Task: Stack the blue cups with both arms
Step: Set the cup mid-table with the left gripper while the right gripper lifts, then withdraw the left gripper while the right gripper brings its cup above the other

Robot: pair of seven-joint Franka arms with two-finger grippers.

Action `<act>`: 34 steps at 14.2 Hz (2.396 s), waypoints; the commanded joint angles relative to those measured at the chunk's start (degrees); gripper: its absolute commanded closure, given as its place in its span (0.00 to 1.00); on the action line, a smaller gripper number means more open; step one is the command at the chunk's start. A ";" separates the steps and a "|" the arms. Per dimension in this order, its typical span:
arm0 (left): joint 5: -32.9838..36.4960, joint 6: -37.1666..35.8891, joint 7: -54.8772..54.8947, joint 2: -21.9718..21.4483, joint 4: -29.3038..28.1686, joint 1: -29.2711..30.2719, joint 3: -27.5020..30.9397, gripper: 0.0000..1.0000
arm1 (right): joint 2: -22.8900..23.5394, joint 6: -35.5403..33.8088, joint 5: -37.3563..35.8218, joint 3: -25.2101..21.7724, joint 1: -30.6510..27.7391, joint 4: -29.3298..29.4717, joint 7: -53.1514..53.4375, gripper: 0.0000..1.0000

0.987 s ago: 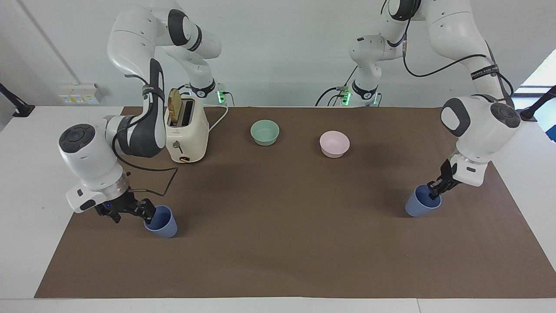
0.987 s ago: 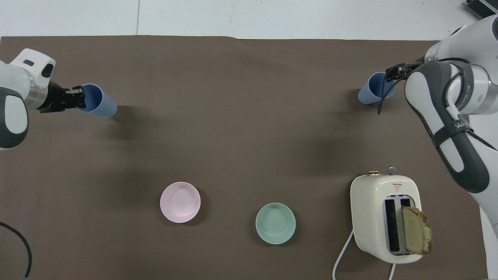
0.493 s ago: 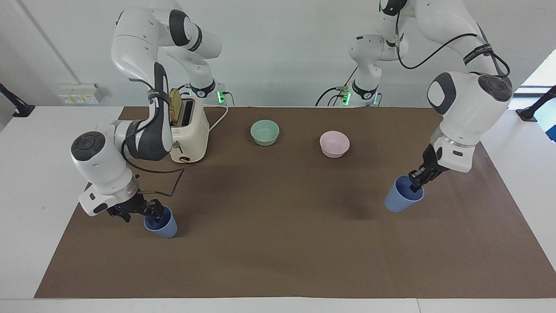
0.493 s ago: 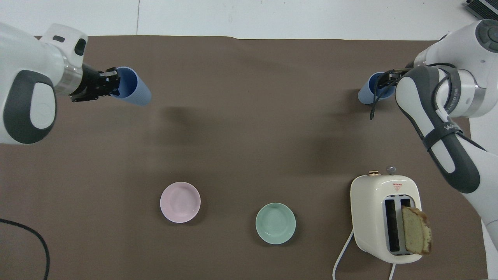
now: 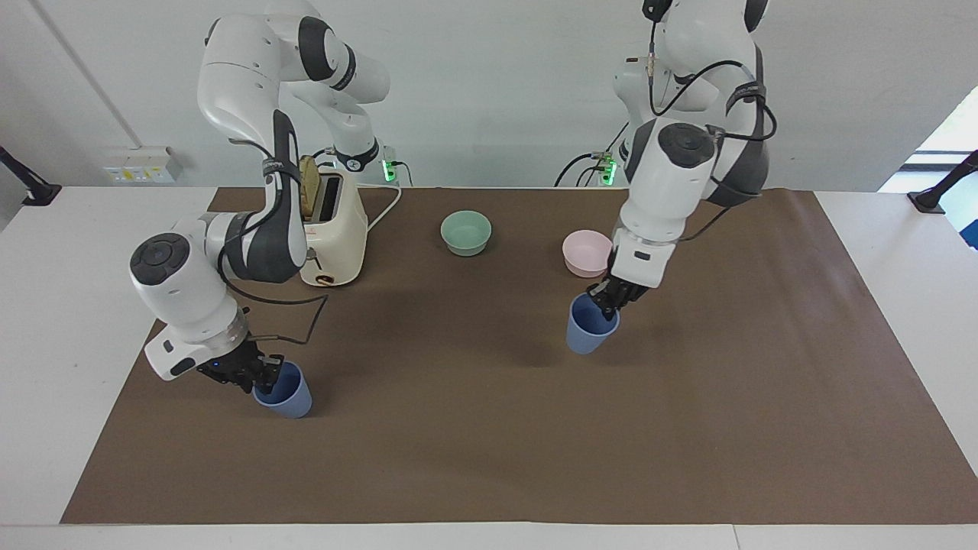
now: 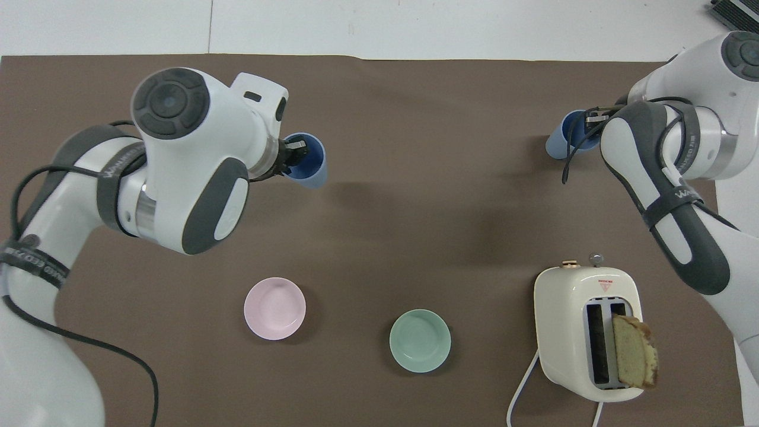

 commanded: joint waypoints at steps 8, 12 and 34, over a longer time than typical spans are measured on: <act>2.13 8.67 -3.90 8.38 -1.34 -8.94 1.01 1.00 | -7.91 -3.06 2.15 0.36 0.46 -0.60 -0.39 1.00; 2.13 8.14 -3.81 8.39 -0.81 -8.94 1.01 1.00 | -14.33 -10.18 2.50 1.06 0.55 -0.68 1.01 1.00; 3.10 -17.77 25.96 -13.22 -3.36 8.63 2.77 0.00 | -17.70 -11.79 1.10 1.86 26.19 -1.83 32.36 1.00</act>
